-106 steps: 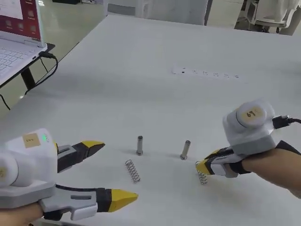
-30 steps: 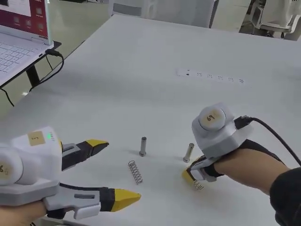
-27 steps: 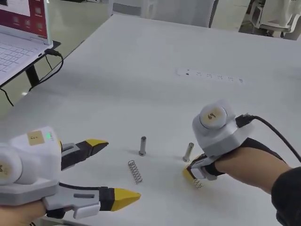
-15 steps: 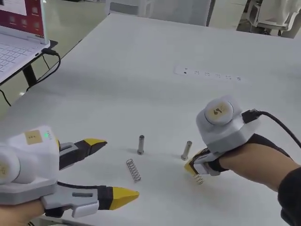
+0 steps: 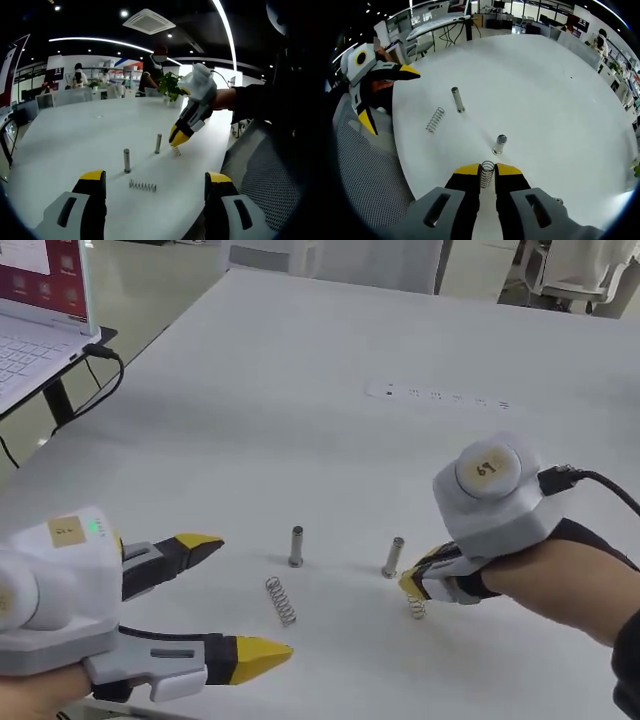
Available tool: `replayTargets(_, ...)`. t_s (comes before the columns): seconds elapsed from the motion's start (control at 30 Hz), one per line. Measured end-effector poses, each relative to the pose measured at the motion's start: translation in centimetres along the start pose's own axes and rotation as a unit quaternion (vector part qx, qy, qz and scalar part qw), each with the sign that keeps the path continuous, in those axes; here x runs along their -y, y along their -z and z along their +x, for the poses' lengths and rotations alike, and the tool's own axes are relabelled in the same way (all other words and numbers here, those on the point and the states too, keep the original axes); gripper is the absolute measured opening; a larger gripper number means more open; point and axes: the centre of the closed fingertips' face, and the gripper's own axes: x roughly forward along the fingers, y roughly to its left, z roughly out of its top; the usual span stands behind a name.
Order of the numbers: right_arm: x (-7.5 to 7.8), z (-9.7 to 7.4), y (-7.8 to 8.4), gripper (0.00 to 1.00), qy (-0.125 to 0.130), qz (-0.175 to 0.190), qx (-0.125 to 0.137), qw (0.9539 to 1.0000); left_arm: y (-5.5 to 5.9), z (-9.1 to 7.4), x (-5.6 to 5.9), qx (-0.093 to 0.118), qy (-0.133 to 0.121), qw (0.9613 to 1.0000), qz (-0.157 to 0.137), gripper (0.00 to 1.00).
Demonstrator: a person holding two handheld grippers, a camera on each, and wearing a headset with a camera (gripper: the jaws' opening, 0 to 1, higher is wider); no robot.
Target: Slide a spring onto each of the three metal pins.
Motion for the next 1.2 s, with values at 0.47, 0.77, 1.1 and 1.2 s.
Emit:
replayTargets(0.47, 0.1, -0.8, 1.3, 0.09, 0.003, 0.006, 0.001, 1.0, 0.0, 0.0, 0.0, -0.002, 0.0, 1.0, 0.002, 0.77)
replayTargets(0.77, 0.1, -1.3, 0.9, 0.08, 0.004, 0.006, 0.01, 0.9999, 0.0, 0.0, 0.0, -0.002, 0.0, 1.0, 0.003, 0.77)
replayTargets(1.1, 0.2, -1.7, 0.7, 0.08, 0.007, 0.003, 0.021, 0.9998, -0.1, 0.0, 0.0, -0.001, 0.0, 1.0, 0.004, 0.77)
replayTargets(1.2, 0.2, -2.1, 0.2, 0.08, 0.009, 0.003, 0.034, 0.9994, -0.1, 0.0, 0.1, -0.001, 0.0, 1.0, 0.004, 0.77)
